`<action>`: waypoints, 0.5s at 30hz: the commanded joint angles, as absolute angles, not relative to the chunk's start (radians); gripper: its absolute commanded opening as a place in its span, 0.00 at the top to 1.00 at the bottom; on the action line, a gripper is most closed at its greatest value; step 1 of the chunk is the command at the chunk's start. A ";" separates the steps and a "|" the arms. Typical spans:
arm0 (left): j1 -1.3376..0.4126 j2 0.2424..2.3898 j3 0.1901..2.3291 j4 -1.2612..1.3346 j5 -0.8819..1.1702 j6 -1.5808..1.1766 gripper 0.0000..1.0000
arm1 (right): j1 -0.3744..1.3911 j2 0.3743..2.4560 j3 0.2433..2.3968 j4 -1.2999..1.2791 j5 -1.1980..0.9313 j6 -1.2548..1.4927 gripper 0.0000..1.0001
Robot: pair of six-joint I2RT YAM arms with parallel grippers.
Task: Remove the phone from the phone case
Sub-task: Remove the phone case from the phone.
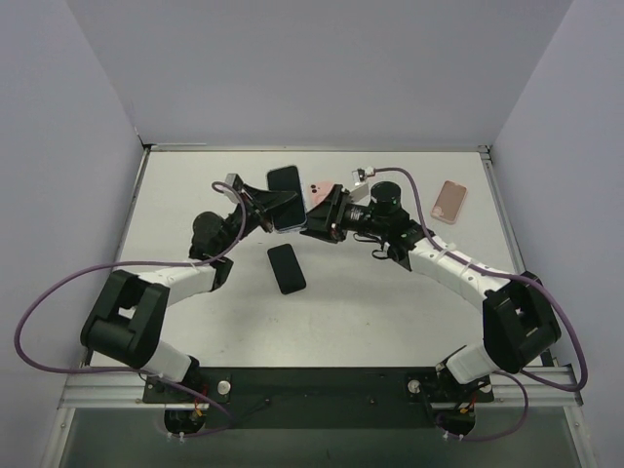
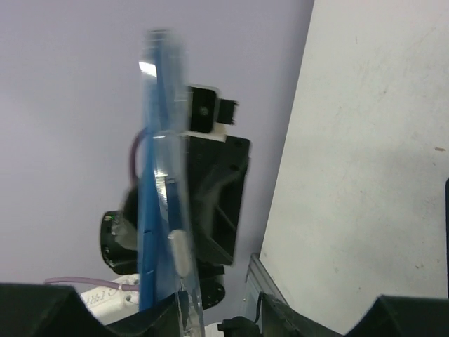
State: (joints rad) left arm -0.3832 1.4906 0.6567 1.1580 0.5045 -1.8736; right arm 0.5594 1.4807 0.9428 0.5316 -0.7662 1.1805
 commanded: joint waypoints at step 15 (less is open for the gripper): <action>-0.546 1.542 0.621 1.493 0.517 -1.965 1.00 | 0.540 1.540 0.980 0.749 -0.635 1.330 1.00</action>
